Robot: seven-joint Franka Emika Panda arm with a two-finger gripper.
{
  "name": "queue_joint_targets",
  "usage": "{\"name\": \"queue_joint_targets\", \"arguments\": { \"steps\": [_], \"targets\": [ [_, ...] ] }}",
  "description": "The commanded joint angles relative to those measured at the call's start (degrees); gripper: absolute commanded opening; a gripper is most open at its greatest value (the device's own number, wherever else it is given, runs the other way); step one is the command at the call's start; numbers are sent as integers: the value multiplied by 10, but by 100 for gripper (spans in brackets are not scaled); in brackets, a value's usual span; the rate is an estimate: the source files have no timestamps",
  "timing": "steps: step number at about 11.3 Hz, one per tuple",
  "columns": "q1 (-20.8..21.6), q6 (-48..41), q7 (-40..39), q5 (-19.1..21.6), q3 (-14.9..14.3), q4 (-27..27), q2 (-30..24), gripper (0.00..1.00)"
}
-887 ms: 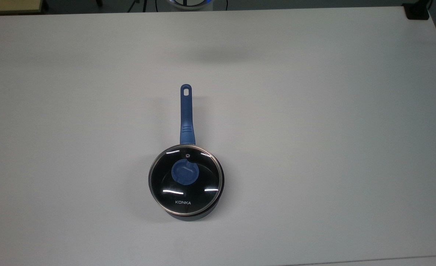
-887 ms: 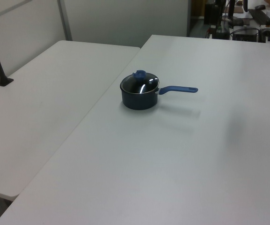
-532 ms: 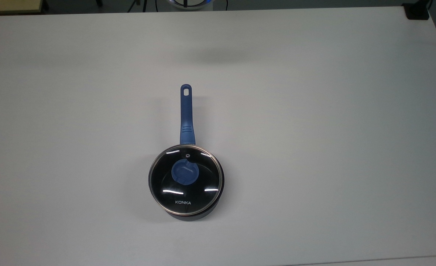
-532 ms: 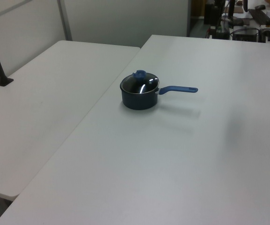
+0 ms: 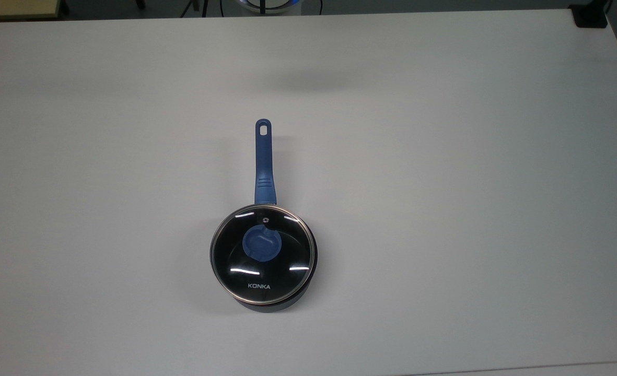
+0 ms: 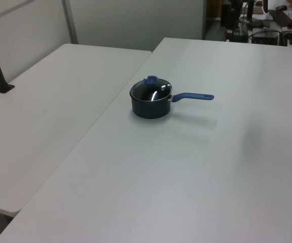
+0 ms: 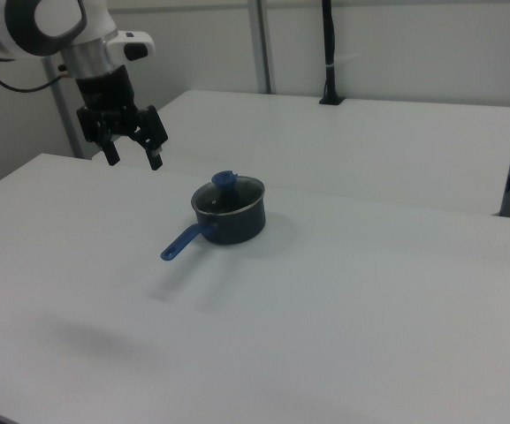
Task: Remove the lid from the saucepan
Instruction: 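Move the gripper down toward the blue knob of the glass lid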
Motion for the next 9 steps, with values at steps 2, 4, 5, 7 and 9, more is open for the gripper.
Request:
{"name": "queue_joint_targets", "arguments": {
  "steps": [2,4,5,7,9],
  "targets": [
    [-3,16,-70,6,-3,17,39,100],
    [-3,77,-62,6,-2,39,91,100],
    [-2,140,-8,2,-2,44,110,100],
    [0,271,109,0,-2,46,158,100],
    [5,381,212,-44,-2,46,215,100]
  ]
}}
